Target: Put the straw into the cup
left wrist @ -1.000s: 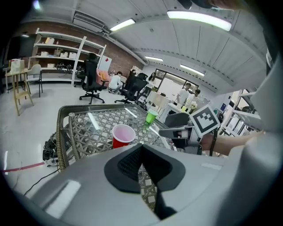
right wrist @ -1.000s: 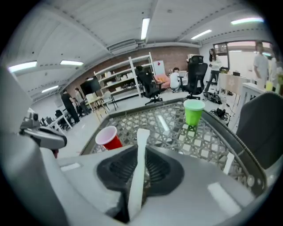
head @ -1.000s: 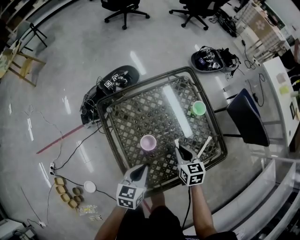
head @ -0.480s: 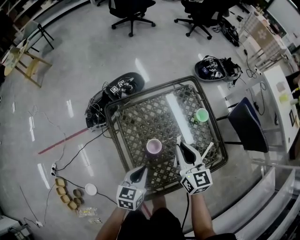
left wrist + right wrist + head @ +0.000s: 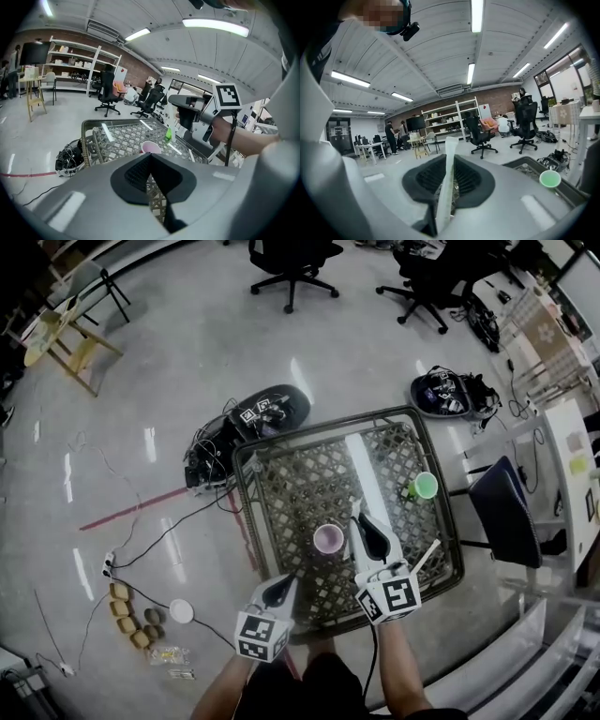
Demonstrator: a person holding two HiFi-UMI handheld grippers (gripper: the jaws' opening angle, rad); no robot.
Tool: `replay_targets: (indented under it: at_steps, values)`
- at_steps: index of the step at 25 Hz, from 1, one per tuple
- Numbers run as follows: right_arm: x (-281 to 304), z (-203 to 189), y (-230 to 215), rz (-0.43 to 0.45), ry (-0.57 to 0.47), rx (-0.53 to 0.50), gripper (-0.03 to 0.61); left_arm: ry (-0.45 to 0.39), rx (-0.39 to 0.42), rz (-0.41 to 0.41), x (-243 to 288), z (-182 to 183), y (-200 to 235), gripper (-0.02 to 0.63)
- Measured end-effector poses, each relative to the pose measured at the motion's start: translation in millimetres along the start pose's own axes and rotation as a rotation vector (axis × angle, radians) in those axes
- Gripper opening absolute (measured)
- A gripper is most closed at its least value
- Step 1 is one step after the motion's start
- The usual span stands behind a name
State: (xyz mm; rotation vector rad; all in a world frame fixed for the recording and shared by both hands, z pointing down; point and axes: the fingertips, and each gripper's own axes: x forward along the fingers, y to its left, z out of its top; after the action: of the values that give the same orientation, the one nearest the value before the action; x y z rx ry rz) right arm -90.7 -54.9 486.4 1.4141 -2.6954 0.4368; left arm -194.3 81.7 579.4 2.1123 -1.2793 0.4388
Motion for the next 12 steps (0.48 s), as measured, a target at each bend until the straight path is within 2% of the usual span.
replay_targets:
  at_steps: [12]
  values:
    - [40,-44,-1,0.030,0.043,0.025,0.055,0.007,-0.030,0.031,10,-11,27,0.006]
